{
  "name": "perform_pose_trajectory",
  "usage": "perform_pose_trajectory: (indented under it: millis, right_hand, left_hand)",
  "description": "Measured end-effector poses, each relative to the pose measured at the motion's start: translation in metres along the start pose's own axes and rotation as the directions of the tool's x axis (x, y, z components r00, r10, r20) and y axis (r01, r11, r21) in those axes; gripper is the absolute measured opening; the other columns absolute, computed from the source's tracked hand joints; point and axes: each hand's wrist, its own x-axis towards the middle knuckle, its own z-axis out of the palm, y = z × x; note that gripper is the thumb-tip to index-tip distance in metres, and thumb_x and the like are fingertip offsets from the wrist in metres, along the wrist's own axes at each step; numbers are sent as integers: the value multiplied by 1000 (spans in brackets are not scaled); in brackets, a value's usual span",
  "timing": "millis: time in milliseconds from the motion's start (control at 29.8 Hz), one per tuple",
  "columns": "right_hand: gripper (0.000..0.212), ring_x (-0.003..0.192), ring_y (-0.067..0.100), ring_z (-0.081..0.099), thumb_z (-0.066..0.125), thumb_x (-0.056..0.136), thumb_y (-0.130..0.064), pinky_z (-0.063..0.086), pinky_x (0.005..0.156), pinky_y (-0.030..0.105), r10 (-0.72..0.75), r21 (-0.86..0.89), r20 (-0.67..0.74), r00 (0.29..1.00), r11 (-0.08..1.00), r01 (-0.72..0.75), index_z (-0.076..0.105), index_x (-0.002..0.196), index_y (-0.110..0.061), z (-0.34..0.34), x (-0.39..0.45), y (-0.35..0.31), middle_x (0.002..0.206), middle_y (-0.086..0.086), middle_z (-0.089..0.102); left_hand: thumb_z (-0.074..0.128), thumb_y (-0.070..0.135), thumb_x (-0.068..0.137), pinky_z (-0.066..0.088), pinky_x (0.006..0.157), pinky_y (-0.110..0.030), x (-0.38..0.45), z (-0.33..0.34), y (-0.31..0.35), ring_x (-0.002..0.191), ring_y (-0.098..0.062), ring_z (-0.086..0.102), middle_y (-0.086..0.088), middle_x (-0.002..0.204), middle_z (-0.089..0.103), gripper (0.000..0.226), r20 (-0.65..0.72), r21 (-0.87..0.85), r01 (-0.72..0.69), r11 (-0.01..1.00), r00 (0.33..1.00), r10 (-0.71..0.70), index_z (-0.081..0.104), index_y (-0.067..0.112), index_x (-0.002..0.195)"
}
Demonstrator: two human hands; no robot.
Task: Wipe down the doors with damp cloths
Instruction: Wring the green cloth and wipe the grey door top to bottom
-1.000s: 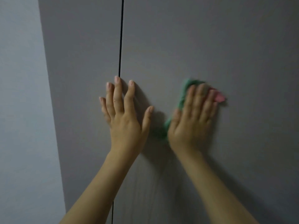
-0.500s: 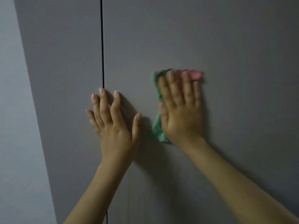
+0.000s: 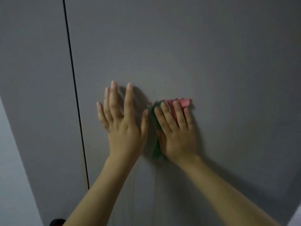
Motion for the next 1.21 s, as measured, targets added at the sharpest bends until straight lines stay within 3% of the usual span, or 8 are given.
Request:
perform_pose_trajectory:
  millis: [101,302,504,605,705,907,1142,1209]
  right_hand:
    - [55,137,33,25,35,94,-30,6,118,44,-38,-41,-2,999,998,38,26,145,-13,-9,-24,70,148,6,28]
    - [55,140,40,22,26,99,-31,12,116,49,576,-43,-155,803,808,-588,21,148,-5,-11,-28,81,153,15,24]
    - [50,137,33,26,28,98,-30,9,116,44,-17,-26,0,1000,1000,17,30,144,-12,-20,-44,118,147,8,30]
    - [52,138,36,25,28,98,-28,12,116,46,265,-64,-71,962,961,-270,28,145,-5,-29,-44,162,148,17,33]
    - [53,140,40,24,26,100,-29,15,116,48,589,-24,-165,791,799,-601,26,146,-2,-23,-38,139,151,19,29]
    - [52,138,33,24,31,96,-30,7,117,43,-5,-27,4,1000,1000,6,29,145,-12,-26,-66,165,148,6,27]
    - [53,139,39,25,29,99,-27,14,117,47,514,-11,-158,843,853,-522,27,146,-3,-26,-67,183,151,16,29]
    - [52,140,38,24,30,98,-28,11,117,47,442,7,-131,887,895,-445,27,146,-5,-22,-71,168,151,13,26]
  left_hand:
    - [46,40,93,3,117,-50,0,4,3,144,-31,7,-19,156,16,63,12,11,23,1000,1000,-23,31,12,148]
    - [50,43,92,-5,117,-50,-2,12,26,146,-34,-2,-22,157,4,76,19,-12,111,994,994,-111,19,5,150]
    - [51,41,94,-3,116,-51,-12,36,66,145,-35,3,-23,156,9,69,46,-1,13,1000,999,-13,23,12,150]
    - [52,41,93,-1,117,-51,-18,46,78,145,-34,4,-23,156,10,69,55,11,4,1000,998,-5,24,14,150]
    - [53,43,93,-2,116,-50,-21,51,84,145,-33,0,-24,156,9,72,55,24,20,1000,998,-21,22,13,150]
    - [55,51,89,-4,116,-52,-19,57,100,144,-42,-2,-28,155,4,84,38,3,106,994,994,-106,19,6,150]
    - [57,59,85,-3,115,-53,-27,70,131,144,-42,-1,-29,155,4,89,42,-1,117,993,992,-117,20,12,151]
    - [57,56,86,-3,115,-54,-32,78,144,144,-41,1,-27,155,6,86,61,3,67,998,996,-67,21,13,151]
